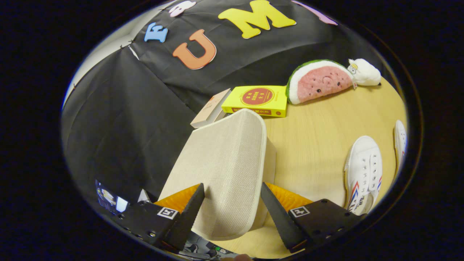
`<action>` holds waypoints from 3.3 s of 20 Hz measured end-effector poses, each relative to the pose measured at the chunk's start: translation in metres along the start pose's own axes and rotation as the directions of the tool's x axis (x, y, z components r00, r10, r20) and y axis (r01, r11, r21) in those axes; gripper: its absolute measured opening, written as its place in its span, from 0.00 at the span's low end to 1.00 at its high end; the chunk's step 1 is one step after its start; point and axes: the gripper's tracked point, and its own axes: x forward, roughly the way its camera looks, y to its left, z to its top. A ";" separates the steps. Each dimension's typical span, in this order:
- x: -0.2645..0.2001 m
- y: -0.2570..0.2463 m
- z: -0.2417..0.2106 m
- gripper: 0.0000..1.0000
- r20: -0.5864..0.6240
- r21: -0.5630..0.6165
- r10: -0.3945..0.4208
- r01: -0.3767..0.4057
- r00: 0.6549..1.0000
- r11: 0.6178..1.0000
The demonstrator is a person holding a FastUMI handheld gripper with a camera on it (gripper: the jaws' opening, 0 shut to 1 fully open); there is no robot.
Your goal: Open the storage box then place both shoes into the box .Put the left shoe in first, then the right shoe, with the right side of both shoes facing outward in a uniform manner.
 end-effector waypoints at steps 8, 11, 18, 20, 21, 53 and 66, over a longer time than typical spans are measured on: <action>0.014 0.008 0.001 0.96 -0.055 0.145 0.090 -0.081 0.994 0.986; 0.010 0.010 -0.001 0.95 -0.082 0.175 0.110 -0.094 0.991 0.980; -0.013 -0.004 0.015 0.54 -0.077 0.226 0.097 -0.078 0.992 0.971; -0.030 -0.010 0.022 0.33 -0.048 0.226 0.074 -0.061 0.996 0.972; -0.030 -0.005 0.024 0.22 -0.048 0.228 0.085 -0.072 0.995 0.971; -0.017 0.329 0.044 0.47 -0.060 -0.430 0.257 -0.258 0.964 0.865; -0.091 0.273 0.104 0.96 0.274 -0.611 0.197 0.013 0.941 0.791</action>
